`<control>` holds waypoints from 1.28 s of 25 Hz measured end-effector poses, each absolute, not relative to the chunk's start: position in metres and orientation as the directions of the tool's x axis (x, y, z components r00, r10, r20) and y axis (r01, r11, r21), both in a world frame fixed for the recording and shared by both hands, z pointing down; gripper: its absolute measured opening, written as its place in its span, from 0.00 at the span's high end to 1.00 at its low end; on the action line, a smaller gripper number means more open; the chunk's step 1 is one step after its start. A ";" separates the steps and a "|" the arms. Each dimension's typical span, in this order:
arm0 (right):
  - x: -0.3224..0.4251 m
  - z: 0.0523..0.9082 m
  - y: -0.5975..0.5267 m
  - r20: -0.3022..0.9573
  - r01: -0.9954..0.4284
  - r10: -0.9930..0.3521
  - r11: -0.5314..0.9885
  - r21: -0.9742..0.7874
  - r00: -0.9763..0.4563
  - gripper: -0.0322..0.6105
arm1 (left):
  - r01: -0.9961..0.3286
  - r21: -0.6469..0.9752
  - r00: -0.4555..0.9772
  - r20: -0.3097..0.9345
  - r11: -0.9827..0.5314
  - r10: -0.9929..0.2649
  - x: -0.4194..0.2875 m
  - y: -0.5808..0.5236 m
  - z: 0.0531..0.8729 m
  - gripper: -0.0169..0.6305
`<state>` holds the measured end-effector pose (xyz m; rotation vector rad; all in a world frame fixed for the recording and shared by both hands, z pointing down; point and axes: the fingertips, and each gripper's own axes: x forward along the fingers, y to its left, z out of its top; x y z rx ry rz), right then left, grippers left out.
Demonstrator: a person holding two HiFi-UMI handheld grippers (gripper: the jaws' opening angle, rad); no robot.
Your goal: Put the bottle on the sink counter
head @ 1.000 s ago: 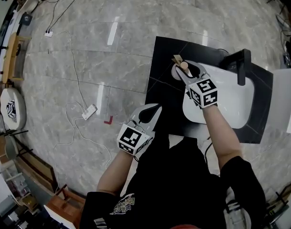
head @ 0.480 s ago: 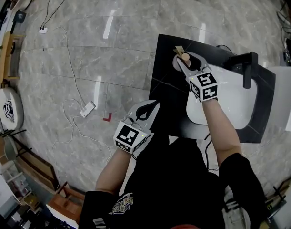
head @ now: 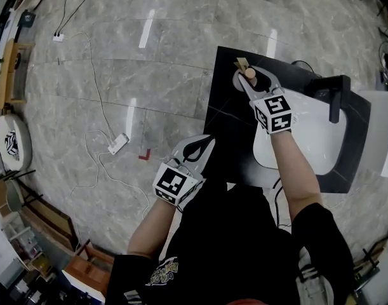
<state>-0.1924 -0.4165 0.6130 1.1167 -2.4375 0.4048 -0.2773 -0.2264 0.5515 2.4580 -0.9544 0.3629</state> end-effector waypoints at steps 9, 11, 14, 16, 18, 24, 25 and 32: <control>-0.196 0.616 -0.413 0.492 -0.757 -0.634 0.648 -0.083 -0.597 0.68 | -0.687 0.355 0.725 0.384 -0.634 -0.572 -0.276 -0.230 0.547 0.97; -0.198 0.617 -0.412 0.493 -0.750 -0.629 0.658 -0.076 -0.602 0.68 | -0.687 0.350 0.725 0.382 -0.636 -0.573 -0.276 -0.231 0.544 0.97; -0.198 0.616 -0.412 0.490 -0.749 -0.629 0.658 -0.078 -0.603 0.67 | -0.682 0.352 0.730 0.386 -0.641 -0.564 -0.274 -0.230 0.542 0.97; -0.194 0.615 -0.409 0.497 -0.755 -0.630 0.651 -0.080 -0.597 0.66 | -0.673 0.353 0.738 0.377 -0.650 -0.559 -0.272 -0.228 0.541 0.97; -0.188 0.613 -0.403 0.507 -0.760 -0.630 0.644 -0.082 -0.588 0.64 | -0.665 0.354 0.745 0.369 -0.658 -0.555 -0.269 -0.228 0.538 0.97; -0.158 0.596 -0.377 0.511 -0.788 -0.649 0.608 -0.095 -0.563 0.64 | -0.624 0.365 0.781 0.334 -0.691 -0.528 -0.254 -0.229 0.528 0.97; -0.151 0.592 -0.372 0.508 -0.796 -0.658 0.597 -0.098 -0.556 0.65 | -0.613 0.368 0.789 0.327 -0.699 -0.520 -0.250 -0.228 0.526 0.97; -0.096 0.550 -0.335 0.457 -0.854 -0.737 0.507 -0.113 -0.498 0.91 | -0.553 0.359 0.831 0.299 -0.752 -0.468 -0.213 -0.227 0.511 0.97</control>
